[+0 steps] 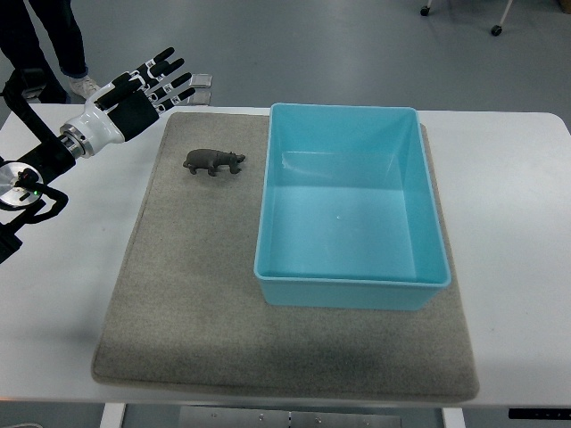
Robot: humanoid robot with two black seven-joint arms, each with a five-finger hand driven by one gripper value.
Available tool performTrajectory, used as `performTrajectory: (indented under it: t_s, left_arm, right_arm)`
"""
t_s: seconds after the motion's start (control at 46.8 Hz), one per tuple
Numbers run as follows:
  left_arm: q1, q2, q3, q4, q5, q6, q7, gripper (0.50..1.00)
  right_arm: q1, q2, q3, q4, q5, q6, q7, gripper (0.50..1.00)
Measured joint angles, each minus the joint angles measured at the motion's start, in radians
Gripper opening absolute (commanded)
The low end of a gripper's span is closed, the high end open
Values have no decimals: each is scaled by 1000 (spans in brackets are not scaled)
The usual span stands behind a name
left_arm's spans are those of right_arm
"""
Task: Place brown hippo in blue box with left hand
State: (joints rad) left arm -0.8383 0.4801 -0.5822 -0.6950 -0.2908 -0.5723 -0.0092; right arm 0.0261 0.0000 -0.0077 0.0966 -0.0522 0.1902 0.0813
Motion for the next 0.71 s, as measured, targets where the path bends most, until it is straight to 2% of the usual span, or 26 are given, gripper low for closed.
performTrajectory:
  t_s: [0.406, 0.556, 0.705]
  left_arm:
    - [-2, 1, -28, 3, -13, 1, 0, 999]
    - [-2, -20, -56, 22, -2, 40, -1, 999]
    - [-3, -29, -59, 29, 1, 49, -5, 999]
  right_arm:
    - [0, 0, 0, 0, 0, 0, 0, 936]
    - [0, 0, 0, 0, 0, 0, 0, 936]
    - [0, 0, 0, 0, 0, 0, 0, 936]
